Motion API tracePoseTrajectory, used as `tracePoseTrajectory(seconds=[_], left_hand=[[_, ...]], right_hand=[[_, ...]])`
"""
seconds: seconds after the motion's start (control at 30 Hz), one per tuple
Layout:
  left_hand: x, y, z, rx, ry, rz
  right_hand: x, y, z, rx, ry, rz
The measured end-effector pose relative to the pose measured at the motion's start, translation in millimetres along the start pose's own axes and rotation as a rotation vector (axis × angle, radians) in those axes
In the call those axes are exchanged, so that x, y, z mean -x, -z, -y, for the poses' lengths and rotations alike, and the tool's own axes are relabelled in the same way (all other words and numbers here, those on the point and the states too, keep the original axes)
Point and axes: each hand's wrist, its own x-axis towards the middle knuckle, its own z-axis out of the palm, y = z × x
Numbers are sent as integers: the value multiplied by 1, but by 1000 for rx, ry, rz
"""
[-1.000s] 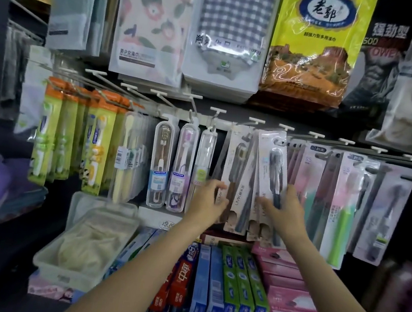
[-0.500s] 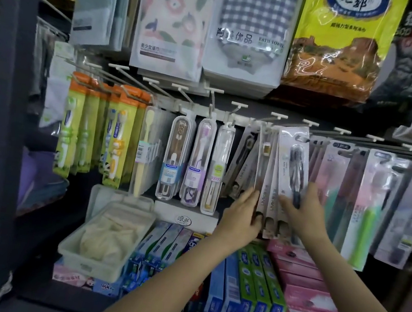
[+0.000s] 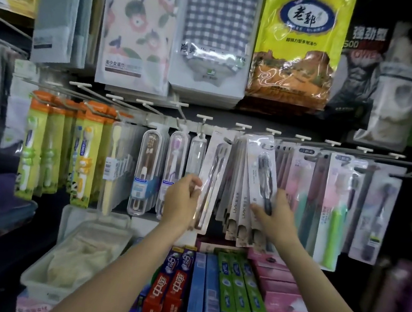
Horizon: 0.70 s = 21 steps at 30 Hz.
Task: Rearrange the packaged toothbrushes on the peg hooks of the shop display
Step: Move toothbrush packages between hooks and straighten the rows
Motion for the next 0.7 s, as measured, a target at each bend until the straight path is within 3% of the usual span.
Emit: tracePoseTrajectory(seconds=[0.4,0.53,0.7], left_hand=[[-25,-27,-24,-330,-56,125],[-8,-19,-19,-188,-146,27],[6,-16,-50,220,-83,211]], right_hand=[[-4,13,-10,-197,11,90],[5,21,-12,-423,-44,36],[11,24,-7,-646,-105,104]])
